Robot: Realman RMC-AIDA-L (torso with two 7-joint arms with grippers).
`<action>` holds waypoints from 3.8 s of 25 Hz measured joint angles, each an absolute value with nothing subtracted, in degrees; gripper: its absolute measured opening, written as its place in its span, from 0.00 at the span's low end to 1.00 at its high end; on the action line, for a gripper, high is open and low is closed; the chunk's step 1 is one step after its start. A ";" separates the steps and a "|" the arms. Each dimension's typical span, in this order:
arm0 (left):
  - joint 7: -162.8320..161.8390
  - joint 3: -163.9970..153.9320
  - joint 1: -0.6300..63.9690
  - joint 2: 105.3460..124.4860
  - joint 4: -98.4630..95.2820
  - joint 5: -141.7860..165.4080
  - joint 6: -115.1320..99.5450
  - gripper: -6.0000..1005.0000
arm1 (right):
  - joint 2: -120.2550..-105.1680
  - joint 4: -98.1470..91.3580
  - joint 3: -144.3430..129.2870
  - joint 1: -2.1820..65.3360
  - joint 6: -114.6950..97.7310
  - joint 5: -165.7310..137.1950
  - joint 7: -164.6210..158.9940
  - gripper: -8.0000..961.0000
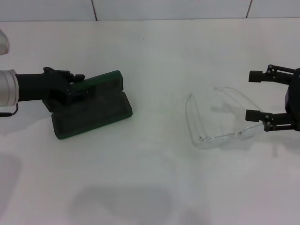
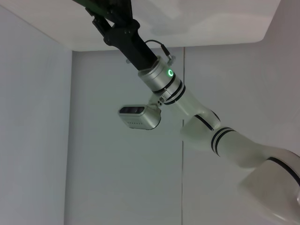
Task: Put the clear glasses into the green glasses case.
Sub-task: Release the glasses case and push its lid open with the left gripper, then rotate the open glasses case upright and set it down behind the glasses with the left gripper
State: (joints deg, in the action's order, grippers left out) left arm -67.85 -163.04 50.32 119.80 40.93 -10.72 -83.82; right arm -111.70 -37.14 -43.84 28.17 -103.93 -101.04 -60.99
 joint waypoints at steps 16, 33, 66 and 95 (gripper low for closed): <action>-66.72 -163.04 50.96 119.51 37.89 -10.88 -83.71 0.20 | -111.44 -55.12 -54.63 38.51 -99.64 -124.48 -77.72 0.89; -66.32 -163.04 50.97 119.44 37.70 -12.11 -83.82 0.20 | -115.74 -57.10 -74.73 46.23 -91.55 -141.89 -88.29 0.89; -46.90 -163.04 56.58 119.60 27.89 -7.49 -85.08 0.21 | -115.34 -63.66 -28.20 28.34 -101.04 -114.54 -78.81 0.88; -39.93 -163.02 57.12 119.64 24.69 -7.23 -83.89 0.21 | -115.27 -55.56 -33.96 23.95 -101.70 -109.38 -70.57 0.88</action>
State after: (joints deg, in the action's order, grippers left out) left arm -39.93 -163.02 57.12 119.64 24.69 -7.23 -83.89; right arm -115.27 -55.56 -33.96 23.95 -101.70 -109.38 -70.57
